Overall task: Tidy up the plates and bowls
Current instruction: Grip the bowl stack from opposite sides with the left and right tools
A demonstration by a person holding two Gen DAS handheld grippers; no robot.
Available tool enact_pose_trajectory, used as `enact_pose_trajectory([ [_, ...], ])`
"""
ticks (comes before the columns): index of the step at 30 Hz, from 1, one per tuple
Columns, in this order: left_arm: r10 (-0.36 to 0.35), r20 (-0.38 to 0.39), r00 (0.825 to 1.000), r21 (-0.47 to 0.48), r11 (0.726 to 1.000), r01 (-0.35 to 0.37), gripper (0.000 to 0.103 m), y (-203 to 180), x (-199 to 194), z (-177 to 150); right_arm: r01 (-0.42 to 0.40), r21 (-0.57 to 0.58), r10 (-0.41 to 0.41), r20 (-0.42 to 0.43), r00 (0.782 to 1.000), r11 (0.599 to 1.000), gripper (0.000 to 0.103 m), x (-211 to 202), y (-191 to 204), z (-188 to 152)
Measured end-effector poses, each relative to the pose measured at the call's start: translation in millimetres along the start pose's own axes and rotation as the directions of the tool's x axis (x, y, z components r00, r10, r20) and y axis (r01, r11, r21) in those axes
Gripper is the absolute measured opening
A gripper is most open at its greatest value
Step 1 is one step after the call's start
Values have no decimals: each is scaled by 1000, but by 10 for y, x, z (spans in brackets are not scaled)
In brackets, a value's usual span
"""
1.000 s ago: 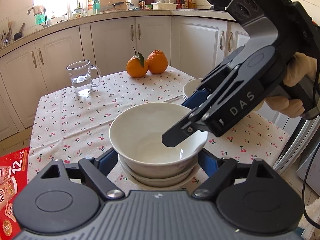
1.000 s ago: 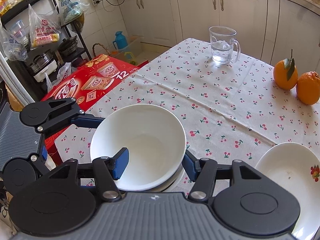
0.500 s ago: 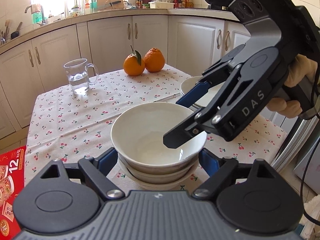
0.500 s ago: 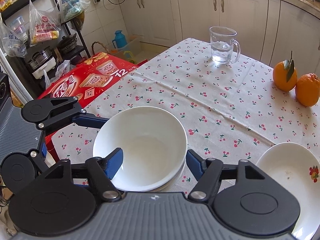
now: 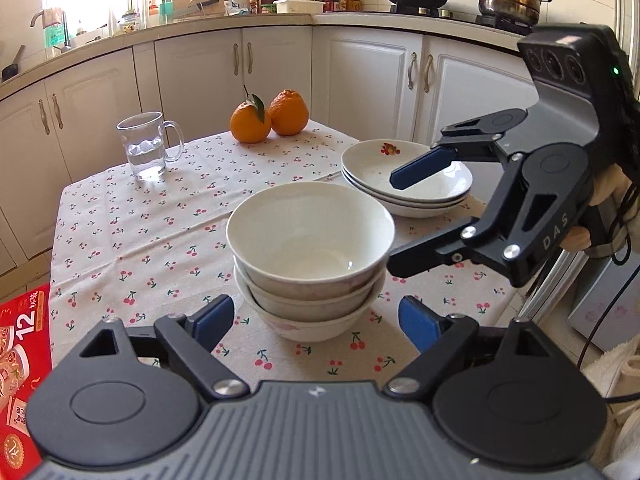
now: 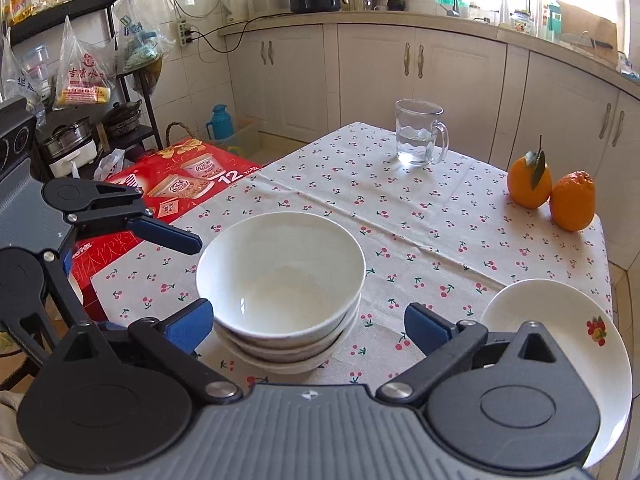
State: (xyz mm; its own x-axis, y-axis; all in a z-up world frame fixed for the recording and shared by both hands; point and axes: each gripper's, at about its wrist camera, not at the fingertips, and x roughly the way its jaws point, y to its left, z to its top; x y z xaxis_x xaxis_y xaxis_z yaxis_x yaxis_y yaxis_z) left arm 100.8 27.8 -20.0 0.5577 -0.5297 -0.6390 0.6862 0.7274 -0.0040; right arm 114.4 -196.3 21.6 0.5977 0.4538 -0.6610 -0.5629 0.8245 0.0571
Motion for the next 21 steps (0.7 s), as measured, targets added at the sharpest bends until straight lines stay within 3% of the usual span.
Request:
enact_pose_trajectory([
  [10,-34,-62,998,42,998,36,89,250,185,-136,103,-128,-107,-26,994,986,103,242,263,-444],
  [16,-92,-95,991,89,991,101,89,350,355,-100,117,-155,-123,-30,992,981,103,381,306,-496],
  [21,-150,-137,979,154,973,171,89,395,494,-59,68,-150,-72,-25,997,986,103,438,279,-466],
])
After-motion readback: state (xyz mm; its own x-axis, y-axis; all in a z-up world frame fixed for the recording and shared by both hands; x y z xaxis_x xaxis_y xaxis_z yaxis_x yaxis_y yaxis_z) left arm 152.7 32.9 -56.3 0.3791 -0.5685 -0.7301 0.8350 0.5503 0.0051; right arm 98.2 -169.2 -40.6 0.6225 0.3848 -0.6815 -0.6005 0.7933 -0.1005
